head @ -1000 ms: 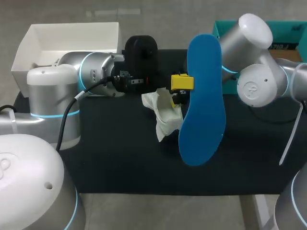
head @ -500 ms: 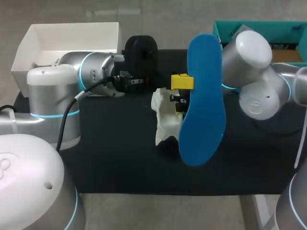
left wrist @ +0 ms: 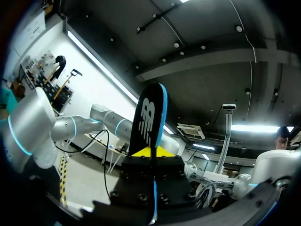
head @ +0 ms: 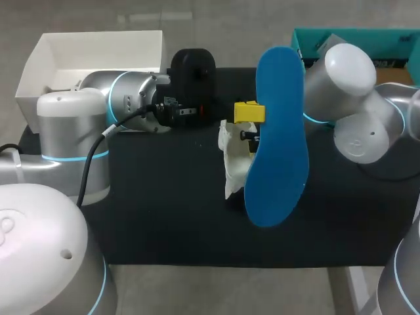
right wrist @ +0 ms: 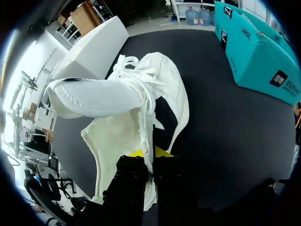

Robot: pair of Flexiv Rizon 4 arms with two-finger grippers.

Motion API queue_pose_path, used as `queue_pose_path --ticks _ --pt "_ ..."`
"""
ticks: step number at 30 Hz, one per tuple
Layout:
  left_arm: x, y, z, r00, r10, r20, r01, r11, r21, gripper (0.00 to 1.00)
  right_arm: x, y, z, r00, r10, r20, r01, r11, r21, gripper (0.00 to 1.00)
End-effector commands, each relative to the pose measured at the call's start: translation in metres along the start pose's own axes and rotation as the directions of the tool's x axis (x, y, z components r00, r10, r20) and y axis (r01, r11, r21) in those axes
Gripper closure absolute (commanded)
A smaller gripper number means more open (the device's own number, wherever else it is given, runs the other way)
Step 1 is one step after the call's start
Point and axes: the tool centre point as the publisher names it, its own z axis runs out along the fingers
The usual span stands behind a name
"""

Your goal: Take the shoe out of the shoebox, open the shoe tongue, remove and reinsert the insole, then place the shoe into the shoebox

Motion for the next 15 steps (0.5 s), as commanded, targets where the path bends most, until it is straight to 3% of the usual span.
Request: queue_pose_path --ticks 1,6,7,8,15 --pt "-0.001 0.000 0.000 1.000 0.000 -0.003 0.000 1.000 0.002 1.00 -0.003 -0.001 0.008 1.000 0.002 -0.004 -0.002 1.000 0.010 1.00" --pt "-0.001 0.000 0.000 1.000 0.000 -0.003 0.000 1.000 0.002 1.00 -0.011 -0.005 0.020 1.000 0.003 0.012 -0.004 0.999 0.033 1.00" --pt "-0.001 0.000 0.000 1.000 0.000 -0.003 0.000 1.000 0.002 1.00 -0.012 -0.005 0.020 1.000 0.012 0.012 -0.012 0.999 0.049 0.60" --pt "-0.001 0.000 0.000 1.000 0.000 -0.003 0.000 1.000 0.002 1.00 -0.013 -0.006 0.020 0.999 0.028 0.025 -0.030 0.998 0.061 0.00" --pt "-0.001 0.000 0.000 1.000 0.000 -0.003 0.000 1.000 0.002 1.00 -0.001 -0.009 -0.012 0.994 0.096 -0.048 -0.096 0.995 0.014 0.00"
